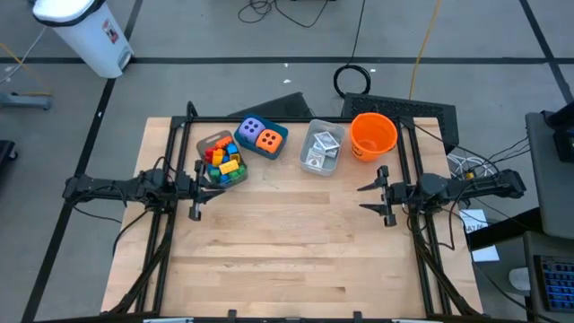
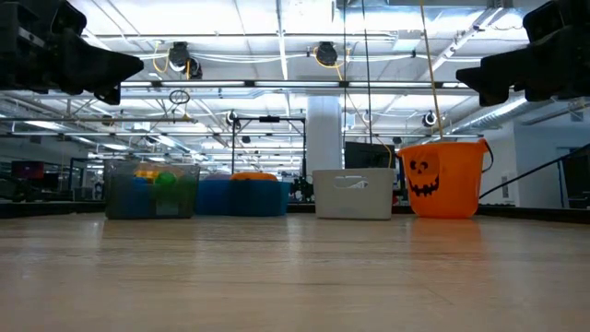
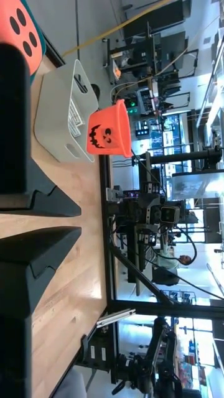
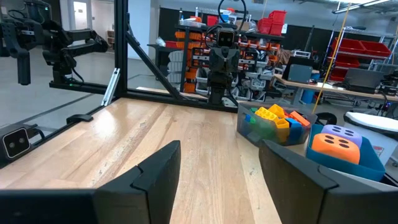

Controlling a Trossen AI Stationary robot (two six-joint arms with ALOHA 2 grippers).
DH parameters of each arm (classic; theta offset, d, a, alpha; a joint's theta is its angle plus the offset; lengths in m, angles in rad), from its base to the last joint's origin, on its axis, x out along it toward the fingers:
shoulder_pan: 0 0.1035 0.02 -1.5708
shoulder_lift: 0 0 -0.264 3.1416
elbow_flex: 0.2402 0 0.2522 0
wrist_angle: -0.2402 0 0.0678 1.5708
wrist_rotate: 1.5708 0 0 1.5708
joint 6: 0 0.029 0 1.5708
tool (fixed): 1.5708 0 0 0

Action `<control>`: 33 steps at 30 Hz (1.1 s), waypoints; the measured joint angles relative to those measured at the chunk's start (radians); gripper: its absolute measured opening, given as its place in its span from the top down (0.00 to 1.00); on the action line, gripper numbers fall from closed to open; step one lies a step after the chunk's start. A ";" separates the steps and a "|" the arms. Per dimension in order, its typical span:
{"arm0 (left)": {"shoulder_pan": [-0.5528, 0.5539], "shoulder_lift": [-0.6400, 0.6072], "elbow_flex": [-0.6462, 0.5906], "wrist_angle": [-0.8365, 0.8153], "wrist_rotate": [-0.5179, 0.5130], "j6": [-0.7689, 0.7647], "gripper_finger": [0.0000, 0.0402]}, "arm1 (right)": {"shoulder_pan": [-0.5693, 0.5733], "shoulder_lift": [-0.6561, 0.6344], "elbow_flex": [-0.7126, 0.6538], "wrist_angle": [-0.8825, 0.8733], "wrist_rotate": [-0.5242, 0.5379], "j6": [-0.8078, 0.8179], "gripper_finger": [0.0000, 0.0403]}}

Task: Pick & Place Toys
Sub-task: Return to Home Position

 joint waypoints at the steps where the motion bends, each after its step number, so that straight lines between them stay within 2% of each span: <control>1: 0.000 0.000 0.000 0.000 0.000 0.000 0.90 | 0.000 0.000 0.000 0.000 0.000 0.000 0.48; 33: 0.000 0.000 0.000 0.000 0.000 0.000 0.90 | 0.000 0.000 0.000 0.000 0.000 0.000 0.48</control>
